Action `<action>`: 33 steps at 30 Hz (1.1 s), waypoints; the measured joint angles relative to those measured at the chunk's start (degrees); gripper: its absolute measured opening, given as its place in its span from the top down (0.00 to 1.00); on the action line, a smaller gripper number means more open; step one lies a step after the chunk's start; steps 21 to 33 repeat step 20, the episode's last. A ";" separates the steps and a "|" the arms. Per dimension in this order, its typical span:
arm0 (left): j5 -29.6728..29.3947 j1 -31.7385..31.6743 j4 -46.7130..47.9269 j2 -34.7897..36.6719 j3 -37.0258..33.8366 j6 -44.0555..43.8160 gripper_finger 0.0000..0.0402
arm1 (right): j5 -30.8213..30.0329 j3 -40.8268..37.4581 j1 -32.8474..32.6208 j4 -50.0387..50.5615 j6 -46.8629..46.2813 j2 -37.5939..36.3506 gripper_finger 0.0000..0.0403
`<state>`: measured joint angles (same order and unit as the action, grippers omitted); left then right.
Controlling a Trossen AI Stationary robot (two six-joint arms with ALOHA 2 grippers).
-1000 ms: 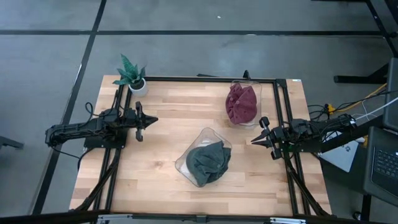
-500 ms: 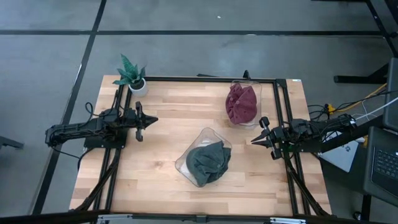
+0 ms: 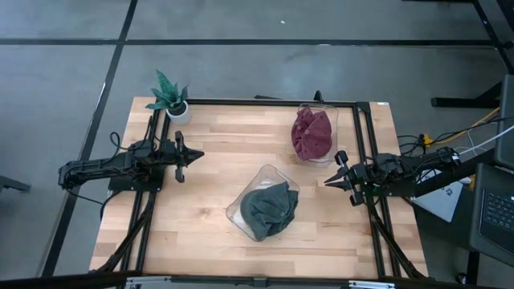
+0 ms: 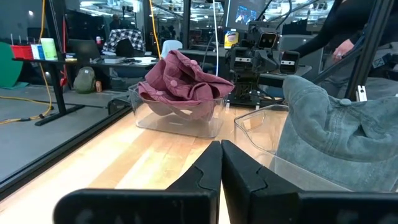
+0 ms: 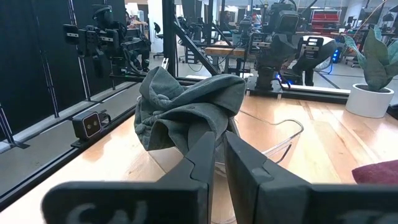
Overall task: Pick & Place hat
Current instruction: Return to Home Position
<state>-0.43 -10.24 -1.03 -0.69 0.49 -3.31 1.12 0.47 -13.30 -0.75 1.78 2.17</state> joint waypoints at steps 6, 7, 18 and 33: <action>-0.01 0.00 -0.01 0.00 0.00 0.00 0.98 | 0.00 0.00 0.00 0.00 0.10 0.00 0.91; -0.01 0.00 0.01 0.00 0.00 0.00 0.98 | 0.00 0.00 0.00 0.02 0.13 0.00 0.91; 0.00 0.00 -0.01 0.00 0.00 0.00 0.98 | 0.00 0.00 0.01 0.00 0.05 0.00 0.91; -0.01 0.00 -0.01 -0.01 0.00 0.00 0.98 | -0.01 0.00 0.00 0.00 0.00 0.00 0.91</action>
